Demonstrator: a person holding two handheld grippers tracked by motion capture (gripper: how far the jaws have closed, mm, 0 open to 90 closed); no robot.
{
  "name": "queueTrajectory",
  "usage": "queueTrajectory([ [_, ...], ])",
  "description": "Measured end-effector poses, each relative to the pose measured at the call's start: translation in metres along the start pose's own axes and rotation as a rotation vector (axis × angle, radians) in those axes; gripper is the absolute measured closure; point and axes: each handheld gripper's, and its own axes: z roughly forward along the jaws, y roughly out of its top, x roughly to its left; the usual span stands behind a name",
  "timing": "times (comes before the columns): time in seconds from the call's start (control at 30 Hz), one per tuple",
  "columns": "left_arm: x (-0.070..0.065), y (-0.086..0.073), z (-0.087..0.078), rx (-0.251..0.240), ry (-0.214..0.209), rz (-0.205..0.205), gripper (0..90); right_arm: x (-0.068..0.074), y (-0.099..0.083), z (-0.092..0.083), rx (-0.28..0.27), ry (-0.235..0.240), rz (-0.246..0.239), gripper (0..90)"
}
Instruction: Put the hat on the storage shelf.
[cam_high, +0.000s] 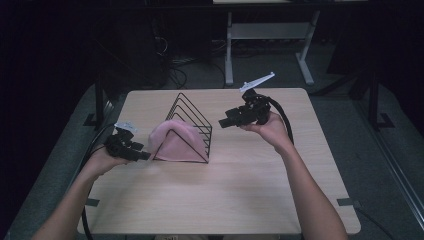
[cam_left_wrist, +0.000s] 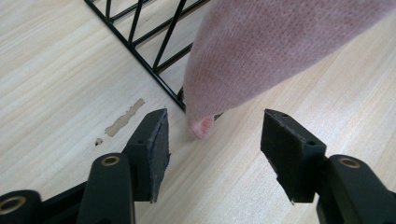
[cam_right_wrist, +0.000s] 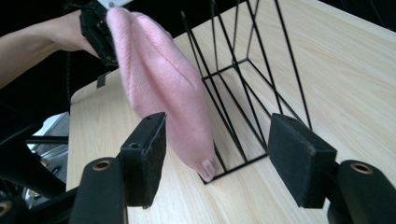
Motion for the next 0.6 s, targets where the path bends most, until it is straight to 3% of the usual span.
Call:
queueTrajectory([
  [0.43, -0.005, 0.0, -0.002, 0.01, 0.012, 0.024, 33.4, -0.006, -0.023, -0.019, -0.006, -0.048, 0.039, 33.4],
  [0.6, -0.006, -0.002, -0.002, 0.009, 0.015, 0.014, 30.9, -0.011, -0.036, -0.026, -0.009, -0.061, 0.062, 32.9],
])
